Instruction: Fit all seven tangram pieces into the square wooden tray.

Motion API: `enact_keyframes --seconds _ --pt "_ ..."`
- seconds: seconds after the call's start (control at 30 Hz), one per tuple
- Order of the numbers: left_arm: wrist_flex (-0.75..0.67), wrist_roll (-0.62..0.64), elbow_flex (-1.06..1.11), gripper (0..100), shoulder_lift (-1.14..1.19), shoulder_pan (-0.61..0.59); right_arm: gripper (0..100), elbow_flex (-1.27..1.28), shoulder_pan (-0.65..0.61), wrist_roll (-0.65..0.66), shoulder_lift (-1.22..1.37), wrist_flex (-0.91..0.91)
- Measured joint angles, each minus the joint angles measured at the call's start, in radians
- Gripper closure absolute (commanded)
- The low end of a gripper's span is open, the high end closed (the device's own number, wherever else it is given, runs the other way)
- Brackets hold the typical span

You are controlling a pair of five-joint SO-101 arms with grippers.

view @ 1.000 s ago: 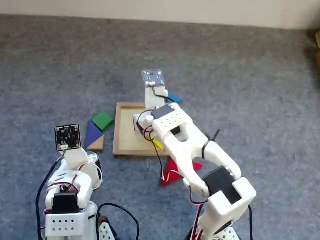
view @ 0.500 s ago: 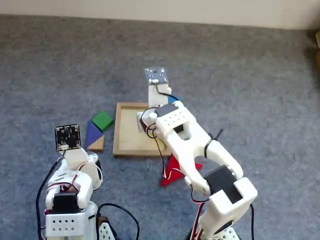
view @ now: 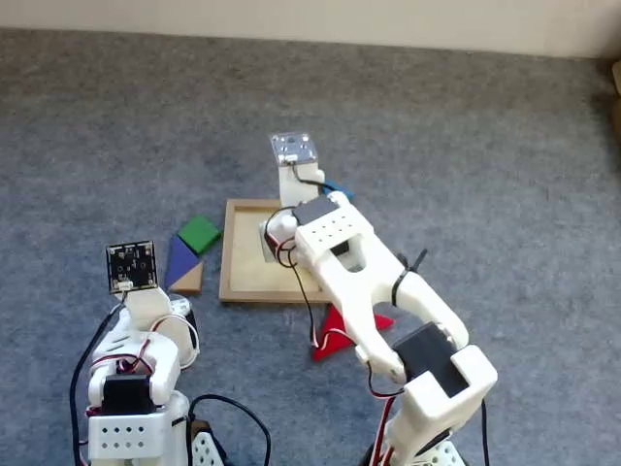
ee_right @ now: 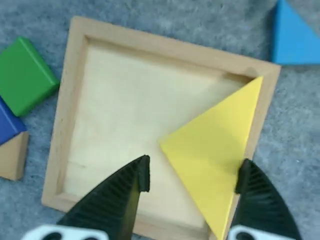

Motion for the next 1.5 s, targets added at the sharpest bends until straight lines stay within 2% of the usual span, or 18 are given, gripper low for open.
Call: enact_keyframes --seconds 0.1,0.67,1.03,1.5 --pt "0.000 0.000 0.000 100 0.000 0.000 85.7 -0.009 0.000 0.000 0.000 0.003" --pt "0.000 0.000 0.000 100 0.000 0.000 85.8 -0.011 0.000 0.000 0.000 0.006" --pt "0.000 0.000 0.000 100 0.000 0.000 86.0 -0.037 0.000 0.003 0.087 0.029" --pt "0.000 0.000 0.000 100 0.000 0.000 86.0 -0.041 -0.038 0.003 0.110 0.032"
